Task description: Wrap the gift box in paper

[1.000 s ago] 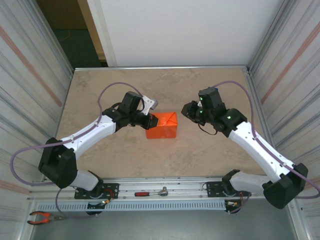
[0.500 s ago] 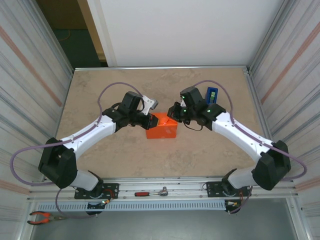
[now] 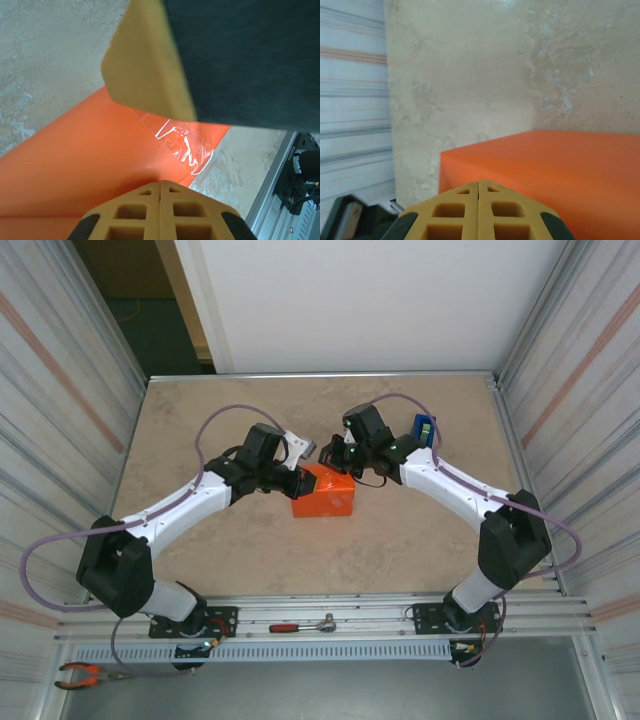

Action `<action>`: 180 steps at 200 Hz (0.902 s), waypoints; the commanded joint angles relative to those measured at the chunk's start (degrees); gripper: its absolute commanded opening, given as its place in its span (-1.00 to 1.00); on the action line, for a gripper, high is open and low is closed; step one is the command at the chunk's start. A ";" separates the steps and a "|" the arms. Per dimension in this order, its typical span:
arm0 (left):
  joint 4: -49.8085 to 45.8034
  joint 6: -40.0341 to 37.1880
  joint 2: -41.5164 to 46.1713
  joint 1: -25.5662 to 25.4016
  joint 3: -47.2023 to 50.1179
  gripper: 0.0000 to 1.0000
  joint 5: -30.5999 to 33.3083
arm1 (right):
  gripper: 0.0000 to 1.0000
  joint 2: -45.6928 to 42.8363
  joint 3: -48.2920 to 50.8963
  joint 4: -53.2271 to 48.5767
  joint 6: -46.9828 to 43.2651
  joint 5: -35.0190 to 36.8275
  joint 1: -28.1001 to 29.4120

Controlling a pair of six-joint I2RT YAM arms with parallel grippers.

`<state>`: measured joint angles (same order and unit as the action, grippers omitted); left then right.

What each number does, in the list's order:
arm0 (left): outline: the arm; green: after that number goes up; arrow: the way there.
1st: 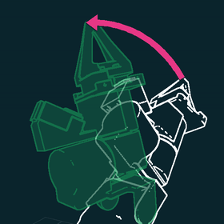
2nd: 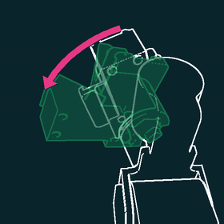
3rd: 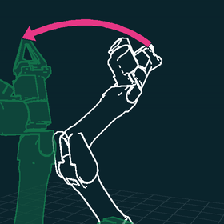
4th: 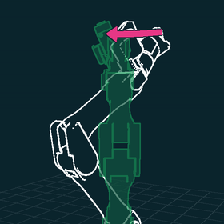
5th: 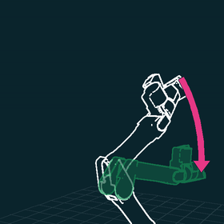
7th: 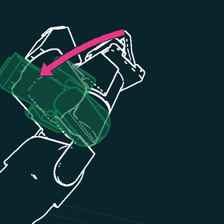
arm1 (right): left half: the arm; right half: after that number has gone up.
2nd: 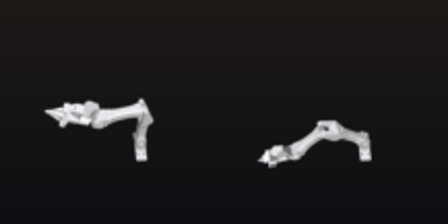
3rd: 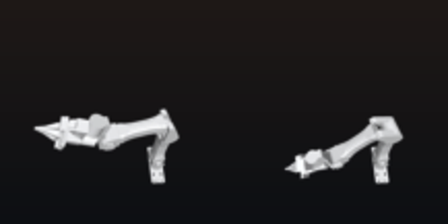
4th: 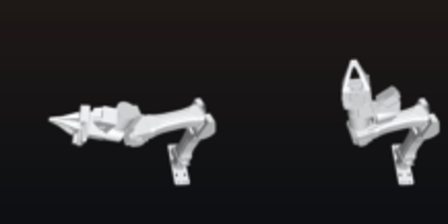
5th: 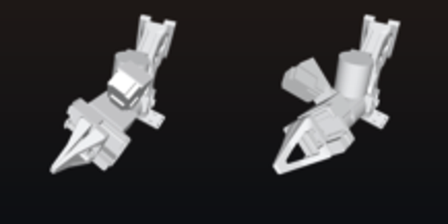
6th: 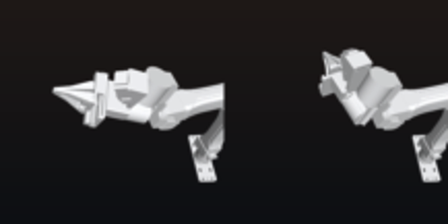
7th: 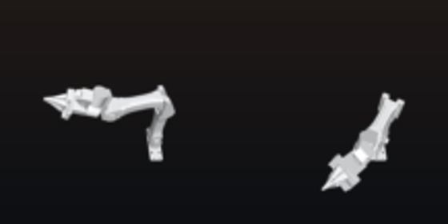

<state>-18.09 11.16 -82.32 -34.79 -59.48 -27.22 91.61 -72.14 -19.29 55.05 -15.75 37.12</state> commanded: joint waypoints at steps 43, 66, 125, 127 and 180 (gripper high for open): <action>-4.44 -1.18 -1.02 -0.54 2.71 -1.00 0.65 | -0.99 2.05 0.73 -1.69 0.69 -1.94 -1.79; -4.43 -1.06 -1.10 -0.54 2.75 -1.00 0.55 | -0.98 -0.67 0.63 -1.41 0.52 -2.47 -2.41; -4.33 -1.06 -1.31 -0.55 2.81 -1.00 0.42 | -0.97 -4.22 -0.49 -1.34 -0.16 -2.96 -1.24; -4.33 -1.05 -1.32 -0.55 2.80 -1.00 0.44 | -0.96 -4.09 -0.53 -1.23 -0.17 -3.04 -1.13; -4.41 -1.14 -1.01 -0.55 2.90 -1.00 0.63 | -0.99 0.23 -0.02 0.57 0.65 -3.87 0.49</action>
<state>-17.67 11.16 -82.26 -34.79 -59.22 -27.20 90.15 -71.90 -19.49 55.02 -18.41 36.93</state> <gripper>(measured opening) 0.049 0.042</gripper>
